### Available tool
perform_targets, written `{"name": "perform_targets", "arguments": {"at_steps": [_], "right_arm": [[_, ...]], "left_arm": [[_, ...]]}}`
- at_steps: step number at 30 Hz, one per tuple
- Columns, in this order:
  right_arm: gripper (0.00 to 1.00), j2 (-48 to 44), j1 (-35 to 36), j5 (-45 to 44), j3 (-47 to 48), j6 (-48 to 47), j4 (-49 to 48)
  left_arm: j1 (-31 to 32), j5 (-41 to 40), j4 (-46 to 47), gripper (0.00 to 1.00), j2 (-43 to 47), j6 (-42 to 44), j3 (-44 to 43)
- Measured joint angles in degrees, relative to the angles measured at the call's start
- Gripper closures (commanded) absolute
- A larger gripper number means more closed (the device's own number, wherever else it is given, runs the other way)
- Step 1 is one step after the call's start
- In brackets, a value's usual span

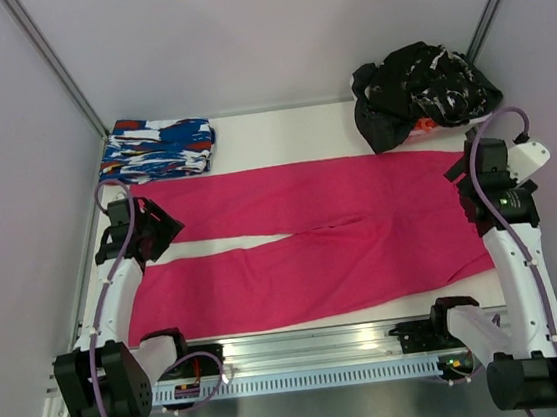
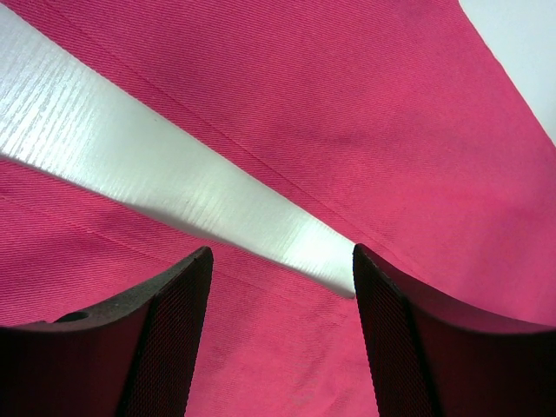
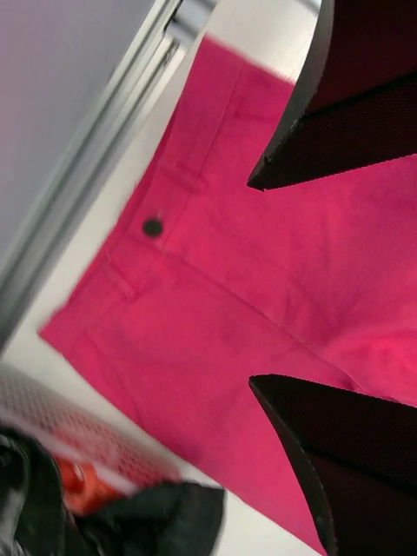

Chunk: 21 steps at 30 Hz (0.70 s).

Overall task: Fold and stack the trousers
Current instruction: Flatten the trousers out

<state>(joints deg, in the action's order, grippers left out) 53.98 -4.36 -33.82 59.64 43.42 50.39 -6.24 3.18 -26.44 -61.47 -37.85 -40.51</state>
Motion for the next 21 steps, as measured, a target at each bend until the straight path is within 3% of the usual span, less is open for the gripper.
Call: {"name": "perform_targets", "arguments": {"at_steps": [4, 5, 9, 13, 16, 21], "right_arm": [[0.15, 3.1, 0.0, 7.4, -2.0, -3.9, -7.7], [0.24, 5.1, 0.0, 9.3, -3.7, -4.2, -9.9], [0.32, 10.4, 0.4, 16.6, -14.8, -4.2, -16.1], [0.32, 7.3, 0.5, 20.8, -23.1, -4.7, -16.5], [0.30, 3.3, 0.5, 22.1, -23.2, -6.6, -17.0], [0.18, 0.3, 0.5, 23.9, -19.9, -10.8, -16.6]], "left_arm": [[0.0, -0.1, -0.2, 0.28, -0.2, 0.6, 0.0], [-0.1, -0.1, -0.3, 0.28, -0.5, 0.9, 0.0], [-0.5, -0.1, -1.8, 0.30, -3.4, 2.3, -1.0], [-1.2, 0.0, -2.1, 0.30, -6.4, 3.5, -2.5], [-1.9, 0.6, -1.4, 0.30, -6.5, 4.4, -2.5], [-3.2, 3.4, 0.9, 0.28, -6.5, 5.7, -2.5]]}}
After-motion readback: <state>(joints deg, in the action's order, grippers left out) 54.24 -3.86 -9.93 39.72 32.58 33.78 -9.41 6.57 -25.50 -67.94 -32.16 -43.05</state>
